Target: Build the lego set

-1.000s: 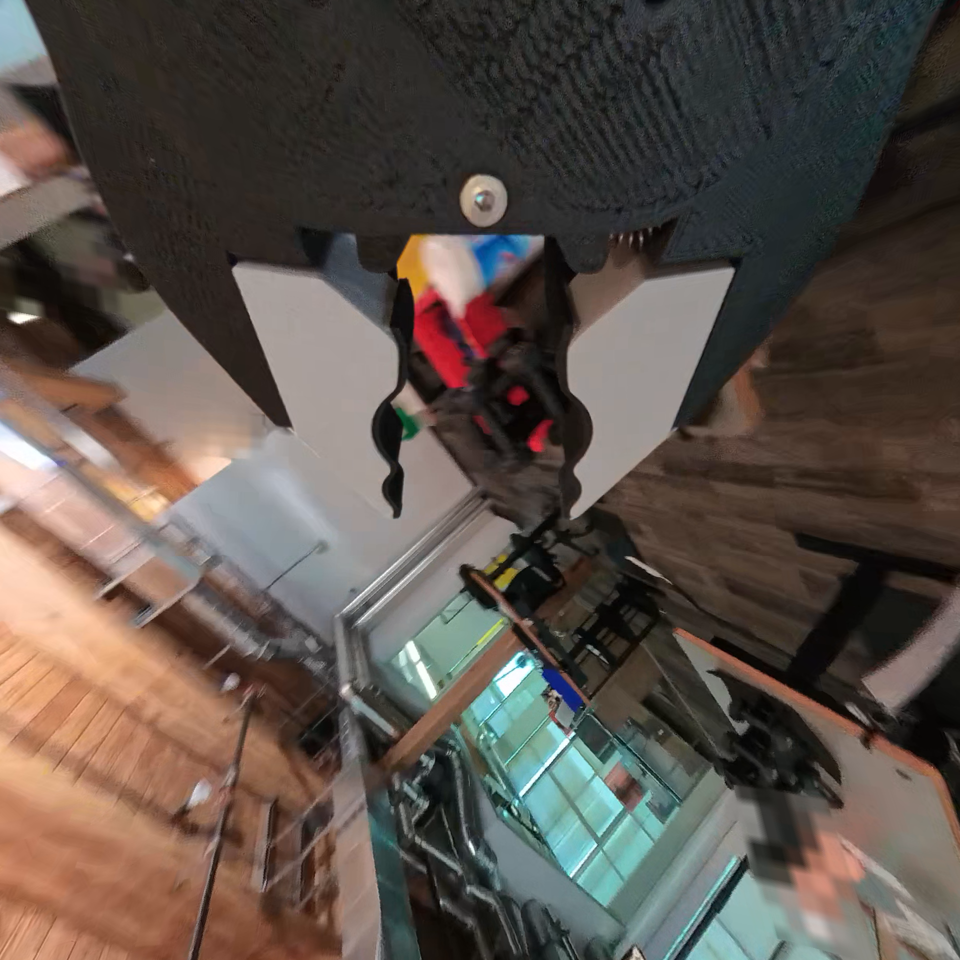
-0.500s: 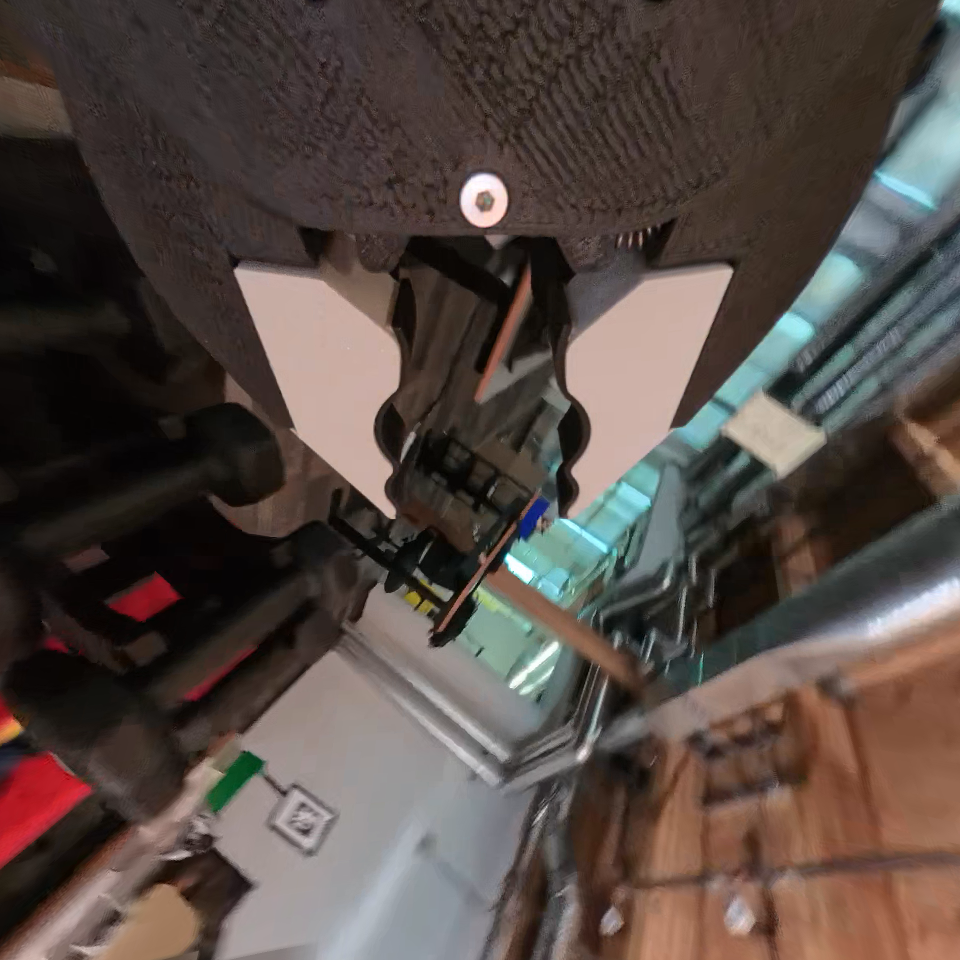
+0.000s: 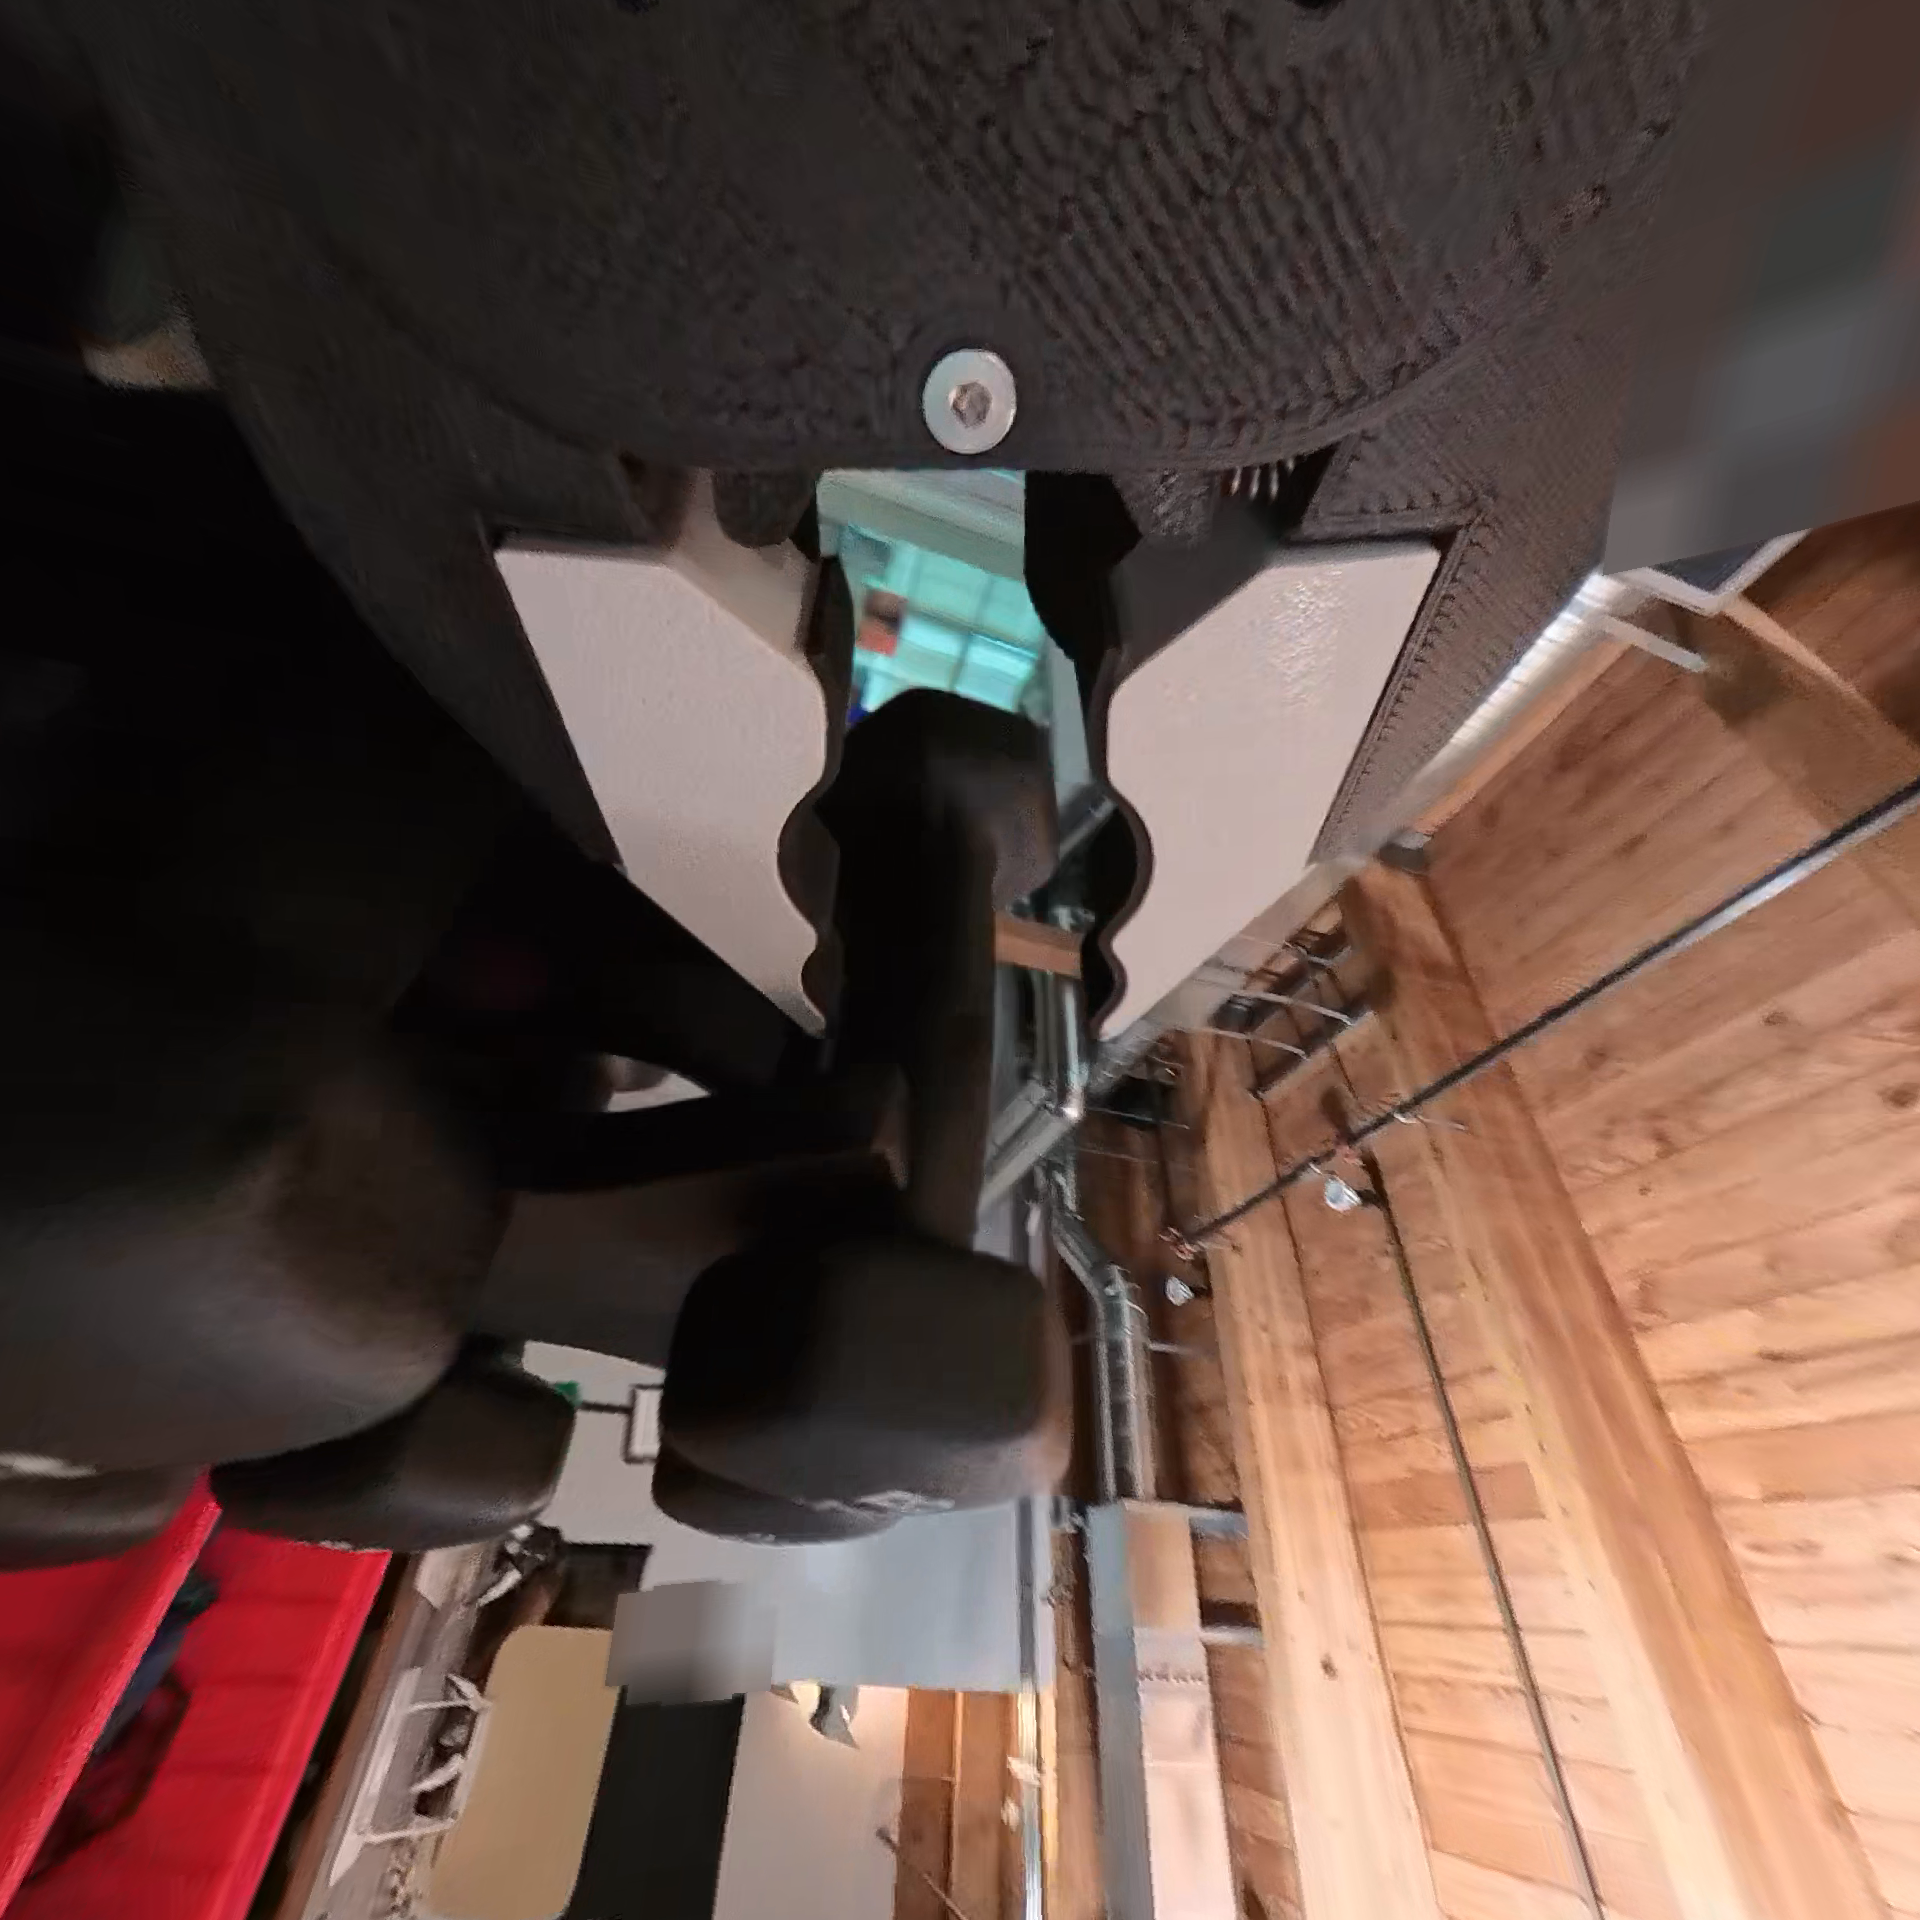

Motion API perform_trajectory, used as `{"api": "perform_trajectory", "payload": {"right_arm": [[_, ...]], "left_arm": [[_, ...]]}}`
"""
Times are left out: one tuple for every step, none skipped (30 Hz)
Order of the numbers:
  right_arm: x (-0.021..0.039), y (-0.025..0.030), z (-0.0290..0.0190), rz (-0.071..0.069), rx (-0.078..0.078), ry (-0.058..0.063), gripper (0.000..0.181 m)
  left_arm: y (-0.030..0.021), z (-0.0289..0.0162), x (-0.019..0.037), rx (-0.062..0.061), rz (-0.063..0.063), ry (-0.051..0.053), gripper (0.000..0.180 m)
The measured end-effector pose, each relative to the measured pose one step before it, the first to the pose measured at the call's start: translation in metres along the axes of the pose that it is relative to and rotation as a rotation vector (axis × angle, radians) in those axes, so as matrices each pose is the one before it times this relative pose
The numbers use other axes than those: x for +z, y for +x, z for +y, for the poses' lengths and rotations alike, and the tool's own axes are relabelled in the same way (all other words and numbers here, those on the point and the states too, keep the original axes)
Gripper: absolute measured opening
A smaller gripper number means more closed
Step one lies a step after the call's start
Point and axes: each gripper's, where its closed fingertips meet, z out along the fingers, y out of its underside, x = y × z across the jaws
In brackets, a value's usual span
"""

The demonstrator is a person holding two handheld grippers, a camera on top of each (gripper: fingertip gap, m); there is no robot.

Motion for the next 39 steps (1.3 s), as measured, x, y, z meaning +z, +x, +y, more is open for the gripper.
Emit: {"api": "perform_trajectory", "payload": {"right_arm": [[0.00368,0.00235,-0.00200,-0.0307,0.0242,0.0191,0.042],[0.00272,0.00179,-0.00181,-0.0367,0.0197,0.0107,0.040],[-0.00007,-0.00025,-0.00022,-0.0411,0.0173,0.0037,0.037],[0.00179,0.00128,-0.00158,-0.0383,0.0163,-0.0007,0.036],[0.00083,-0.00049,-0.00046,-0.0248,-0.0021,-0.0116,0.036],[0.00112,-0.00094,0.00032,-0.0089,-0.0233,-0.0116,0.038],[0.00175,0.00024,-0.00032,0.0000,-0.0083,-0.0044,0.038],[0.00283,0.00021,0.00024,0.0050,0.0023,-0.0051,0.040],[0.00340,0.00087,0.00063,0.0224,0.0082,-0.0145,0.041],[0.00491,0.00157,0.00275,0.0394,0.0095,-0.0321,0.041],[0.00059,0.00369,0.00242,0.0703,-0.0228,-0.0250,0.036],[0.00172,0.00359,-0.00069,0.0548,-0.0334,-0.0020,0.031],[0.00043,0.00103,-0.00083,0.0268,-0.0110,0.0072,0.031],[0.00025,0.00013,-0.00021,0.0137,-0.0119,0.0118,0.031],[-0.00055,-0.00017,0.00061,0.0107,-0.0166,0.0148,0.031],[-0.00020,0.00017,0.00046,0.0121,-0.0199,0.0113,0.031],[-0.00114,-0.00071,-0.00037,0.0055,-0.0057,0.0134,0.031],[-0.00152,-0.00183,-0.00073,0.0033,-0.0349,0.0181,0.031],[-0.00133,-0.00303,-0.00037,0.0065,-0.0390,0.0123,0.031],[-0.00119,-0.00291,0.00121,0.0204,-0.0493,0.0069,0.031],[-0.00036,-0.00222,0.00155,0.0226,-0.0397,0.0042,0.031],[-0.00028,-0.00137,0.00162,0.0173,-0.0209,0.0073,0.031],[-0.00110,-0.00009,0.00048,0.0077,0.0013,0.0156,0.031],[-0.00203,0.00048,-0.00115,-0.0045,0.0167,0.0233,0.031],[-0.00134,0.00017,-0.00136,-0.0118,0.0175,0.0282,0.031],[-0.00115,-0.00065,-0.00142,-0.0065,-0.0002,0.0256,0.031],[-0.00086,-0.00079,-0.00088,0.0076,-0.0072,0.0188,0.031],[-0.00100,-0.00092,-0.00008,0.0213,-0.0212,0.0128,0.031],[-0.00044,-0.00085,0.00031,0.0283,-0.0279,0.0091,0.031],[-0.00229,-0.00082,0.00019,0.0346,-0.0208,0.0075,0.031],[-0.00189,-0.00143,0.00076,0.0345,-0.0212,0.0061,0.031],[-0.00235,-0.00187,0.00121,0.0276,-0.0173,-0.0019,0.031],[-0.00241,-0.00257,0.00077,0.0113,-0.0039,0.0025,0.031],[-0.00229,-0.00349,-0.00009,-0.0029,0.0024,0.0049,0.031],[-0.00229,-0.00485,-0.00152,-0.0133,-0.0008,0.0086,0.031],[-0.00166,-0.00594,-0.00299,-0.0246,0.0133,0.0097,0.031],[-0.00090,-0.00741,-0.00484,-0.0341,0.0138,0.0227,0.031],[-0.00037,-0.00912,-0.00643,-0.0402,0.0167,0.0331,0.031],[-0.00489,-0.01021,-0.00515,-0.0404,0.0028,0.0358,0.031]], "left_arm": [[-0.00422,0.00776,0.01791,-0.0189,0.0431,-0.0133,0.073],[-0.00401,0.00546,0.01538,-0.0080,0.0397,-0.0061,0.074],[-0.00426,0.00399,0.01416,0.0005,0.0338,0.0031,0.074],[-0.00342,0.00337,0.01229,0.0042,0.0324,0.0094,0.074],[-0.00309,0.00502,0.01068,0.0045,0.0282,0.0085,0.073],[-0.00354,0.00690,0.00956,-0.0012,0.0192,0.0034,0.073],[-0.00326,0.00828,0.00912,-0.0158,0.0182,-0.0022,0.072],[-0.00224,0.00889,0.00962,-0.0349,0.0251,-0.0069,0.072],[-0.00057,0.00767,0.00826,-0.0406,0.0328,-0.0070,0.073],[0.00034,0.00631,0.00788,-0.0295,0.0364,-0.0031,0.073],[0.00018,0.00548,0.00744,-0.0097,0.0325,-0.0013,0.073],[0.00039,0.00517,0.00675,0.0044,0.0290,-0.0006,0.073],[-0.00030,0.00443,0.00724,0.0054,0.0274,-0.0008,0.073],[-0.00093,0.00385,0.00694,0.0000,0.0267,0.0000,0.073],[-0.00105,0.00261,0.00631,-0.0066,0.0260,0.0046,0.073],[-0.00154,0.00142,0.00599,-0.0098,0.0260,0.0103,0.072],[-0.00132,0.00051,0.00521,-0.0066,0.0278,0.0096,0.073],[-0.00077,0.00037,0.00461,0.0008,0.0287,0.0048,0.072],[-0.00162,-0.00030,0.00454,0.0072,0.0245,0.0021,0.072],[-0.00211,-0.00030,0.00378,0.0073,0.0209,0.0034,0.072],[-0.00231,-0.00105,0.00335,-0.0005,0.0199,0.0079,0.071],[-0.00177,-0.00086,0.00355,-0.0082,0.0184,0.0093,0.071],[-0.00163,-0.00042,0.00243,-0.0113,0.0147,0.0077,0.071],[-0.00159,0.00046,0.00223,-0.0107,0.0134,0.0051,0.071],[-0.00098,0.00082,0.00127,-0.0061,0.0137,0.0033,0.071],[-0.00038,0.00057,0.00054,-0.0010,0.0105,0.0037,0.071],[-0.00158,-0.00019,-0.00119,0.0007,0.0087,0.0027,0.070],[-0.00021,0.00057,0.00032,0.0005,0.0093,-0.0001,0.070],[-0.00020,0.00030,0.00011,0.0006,0.0096,0.0009,0.070],[-0.00057,0.00005,-0.00012,0.0012,0.0076,0.0031,0.070],[-0.00126,0.00016,-0.00016,-0.0002,0.0048,0.0030,0.070],[-0.00133,-0.00022,-0.00041,-0.0029,0.0037,0.0027,0.070],[-0.00154,-0.00038,-0.00096,-0.0046,0.0012,0.0044,0.070],[-0.00130,-0.00043,-0.00119,-0.0053,0.0012,0.0054,0.070],[-0.00083,0.00001,-0.00079,-0.0056,0.0024,0.0031,0.070],[-0.00046,0.00011,-0.00056,-0.0046,0.0036,0.0021,0.070],[-0.00002,-0.00008,-0.00143,-0.0024,0.0059,0.0011,0.069],[0.00050,0.00050,0.00096,-0.0009,0.0066,0.0001,0.069],[0.00031,-0.00005,0.00053,-0.0003,0.0068,0.0014,0.069]]}}
